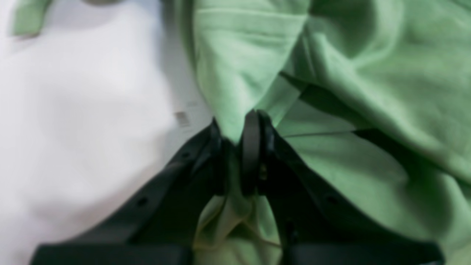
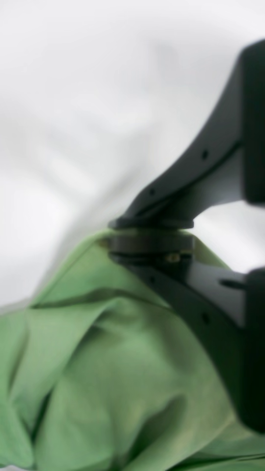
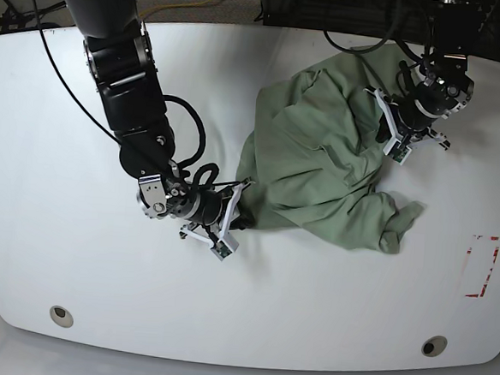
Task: Fold the T-shirt properly
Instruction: 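Lower the left gripper and grasp the shirt's opposite edge, then pull both grippers apart to stretch the shirt across the table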
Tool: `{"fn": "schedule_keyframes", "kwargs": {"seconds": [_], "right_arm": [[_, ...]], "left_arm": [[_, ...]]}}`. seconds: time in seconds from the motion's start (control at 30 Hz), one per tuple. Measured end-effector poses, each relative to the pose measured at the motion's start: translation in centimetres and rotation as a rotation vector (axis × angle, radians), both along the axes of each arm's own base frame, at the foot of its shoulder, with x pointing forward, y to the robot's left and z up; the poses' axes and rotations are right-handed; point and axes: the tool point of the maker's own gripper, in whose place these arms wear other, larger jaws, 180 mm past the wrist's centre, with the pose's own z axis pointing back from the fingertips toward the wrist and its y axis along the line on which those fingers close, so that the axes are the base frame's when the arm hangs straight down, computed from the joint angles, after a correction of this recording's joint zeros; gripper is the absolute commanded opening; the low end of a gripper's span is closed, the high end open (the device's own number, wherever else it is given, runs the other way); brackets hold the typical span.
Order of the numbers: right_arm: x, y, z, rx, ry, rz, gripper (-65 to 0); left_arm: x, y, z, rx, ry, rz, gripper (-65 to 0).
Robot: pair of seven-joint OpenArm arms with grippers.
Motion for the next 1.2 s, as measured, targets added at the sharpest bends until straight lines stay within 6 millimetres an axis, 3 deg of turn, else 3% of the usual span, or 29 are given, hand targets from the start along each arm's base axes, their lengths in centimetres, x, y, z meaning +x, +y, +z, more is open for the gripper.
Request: {"fn": "schedule_keyframes", "kwargs": {"seconds": [0.33, 0.57, 0.93, 1.2], "right_arm": [[1.2, -1.7, 1.5, -0.013, -0.042, -0.040, -65.0], [5.8, -5.3, 7.0, -0.032, -0.167, -0.117, -65.0], [10.6, -9.8, 15.2, -0.137, -0.304, -0.149, -65.0], [13.6, -12.6, 23.2, -0.188, -0.420, -0.189, -65.0]], "left_arm": [[1.5, -1.3, 5.3, 0.037, -0.157, -0.051, -65.0], [2.6, -1.9, 7.9, 0.039, -0.234, -0.070, -65.0], [9.1, -0.7, 14.1, 0.092, -0.397, -0.038, -65.0], [14.5, 2.4, 22.1, 0.167, -0.506, 0.087, -65.0]]}}
